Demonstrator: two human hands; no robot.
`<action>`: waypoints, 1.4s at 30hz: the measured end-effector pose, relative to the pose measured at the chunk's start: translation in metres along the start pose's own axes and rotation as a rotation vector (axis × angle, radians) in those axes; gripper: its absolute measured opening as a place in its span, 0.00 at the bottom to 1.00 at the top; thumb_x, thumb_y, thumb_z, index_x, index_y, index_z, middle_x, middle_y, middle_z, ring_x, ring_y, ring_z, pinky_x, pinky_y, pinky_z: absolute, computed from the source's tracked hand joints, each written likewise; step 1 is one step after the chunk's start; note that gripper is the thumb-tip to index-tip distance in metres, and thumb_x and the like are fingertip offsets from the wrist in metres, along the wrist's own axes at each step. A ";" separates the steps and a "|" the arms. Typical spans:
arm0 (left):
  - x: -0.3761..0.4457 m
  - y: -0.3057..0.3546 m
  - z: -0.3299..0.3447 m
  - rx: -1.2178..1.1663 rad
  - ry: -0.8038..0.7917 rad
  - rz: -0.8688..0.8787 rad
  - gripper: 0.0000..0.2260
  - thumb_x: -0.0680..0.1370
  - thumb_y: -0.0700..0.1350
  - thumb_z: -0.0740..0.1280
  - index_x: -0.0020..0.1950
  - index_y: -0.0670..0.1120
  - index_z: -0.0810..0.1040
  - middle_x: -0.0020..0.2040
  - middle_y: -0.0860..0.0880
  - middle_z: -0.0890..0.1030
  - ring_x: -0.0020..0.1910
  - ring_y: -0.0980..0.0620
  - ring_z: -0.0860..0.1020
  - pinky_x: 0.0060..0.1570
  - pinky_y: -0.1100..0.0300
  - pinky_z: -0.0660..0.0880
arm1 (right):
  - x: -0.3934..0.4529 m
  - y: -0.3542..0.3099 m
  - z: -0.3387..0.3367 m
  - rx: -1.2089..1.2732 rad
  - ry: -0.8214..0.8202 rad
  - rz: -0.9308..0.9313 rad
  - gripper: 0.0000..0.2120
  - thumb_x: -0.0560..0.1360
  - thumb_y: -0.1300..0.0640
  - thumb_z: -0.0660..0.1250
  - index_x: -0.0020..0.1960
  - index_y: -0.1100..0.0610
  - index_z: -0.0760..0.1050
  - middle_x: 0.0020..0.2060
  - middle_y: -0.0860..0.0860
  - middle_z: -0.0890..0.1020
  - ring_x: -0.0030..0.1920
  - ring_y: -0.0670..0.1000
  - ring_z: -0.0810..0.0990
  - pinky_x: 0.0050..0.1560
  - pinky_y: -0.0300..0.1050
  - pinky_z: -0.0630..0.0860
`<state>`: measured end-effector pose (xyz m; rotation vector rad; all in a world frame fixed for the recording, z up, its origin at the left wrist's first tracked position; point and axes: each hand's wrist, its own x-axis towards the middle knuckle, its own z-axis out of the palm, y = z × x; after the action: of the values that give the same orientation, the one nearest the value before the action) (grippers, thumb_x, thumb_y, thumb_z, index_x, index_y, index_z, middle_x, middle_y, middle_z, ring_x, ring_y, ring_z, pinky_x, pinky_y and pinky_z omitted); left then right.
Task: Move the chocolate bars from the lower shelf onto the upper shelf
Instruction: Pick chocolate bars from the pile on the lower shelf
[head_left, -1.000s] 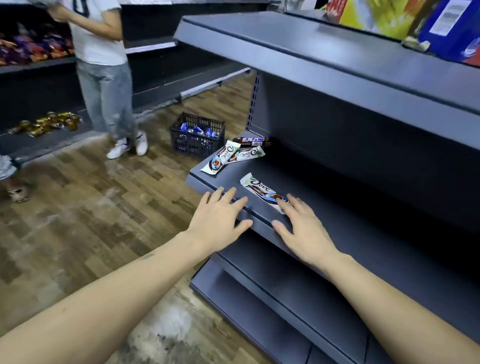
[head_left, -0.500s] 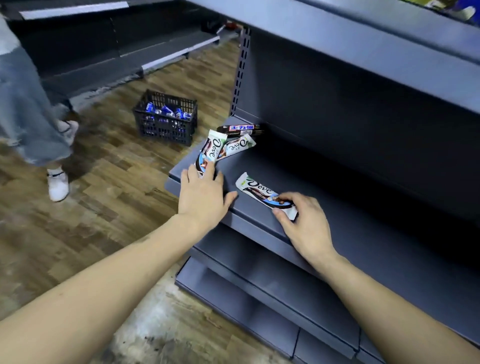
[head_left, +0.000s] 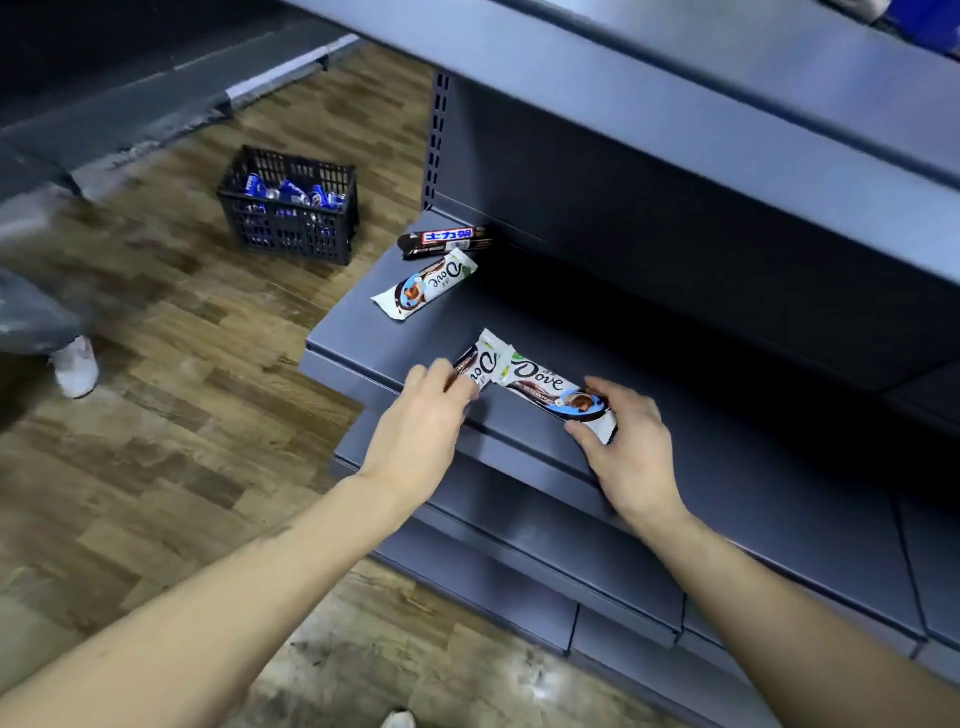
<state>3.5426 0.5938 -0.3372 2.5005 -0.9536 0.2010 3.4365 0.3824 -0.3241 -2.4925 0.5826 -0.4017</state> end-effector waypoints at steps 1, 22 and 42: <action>0.000 0.003 -0.003 -0.017 -0.013 -0.043 0.14 0.74 0.36 0.69 0.58 0.44 0.75 0.53 0.45 0.71 0.48 0.45 0.70 0.38 0.50 0.77 | -0.002 0.004 -0.004 -0.026 -0.001 -0.004 0.25 0.73 0.56 0.74 0.68 0.51 0.73 0.60 0.45 0.78 0.61 0.42 0.70 0.56 0.26 0.60; 0.007 0.072 -0.007 -0.193 -0.148 -0.284 0.23 0.73 0.51 0.67 0.68 0.52 0.71 0.62 0.51 0.67 0.45 0.43 0.77 0.43 0.54 0.75 | -0.049 0.035 -0.066 -0.088 0.112 0.142 0.21 0.74 0.52 0.71 0.67 0.49 0.75 0.58 0.43 0.80 0.60 0.44 0.71 0.54 0.33 0.64; 0.048 0.085 0.000 0.299 -0.466 0.199 0.21 0.78 0.43 0.65 0.70 0.55 0.67 0.66 0.49 0.65 0.59 0.45 0.68 0.50 0.54 0.71 | -0.068 0.051 -0.089 -0.048 0.134 0.217 0.21 0.75 0.51 0.70 0.67 0.43 0.73 0.57 0.45 0.78 0.55 0.40 0.72 0.57 0.35 0.68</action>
<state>3.5228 0.5091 -0.2926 2.7847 -1.4526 -0.2057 3.3263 0.3378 -0.2919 -2.4272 0.9165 -0.4779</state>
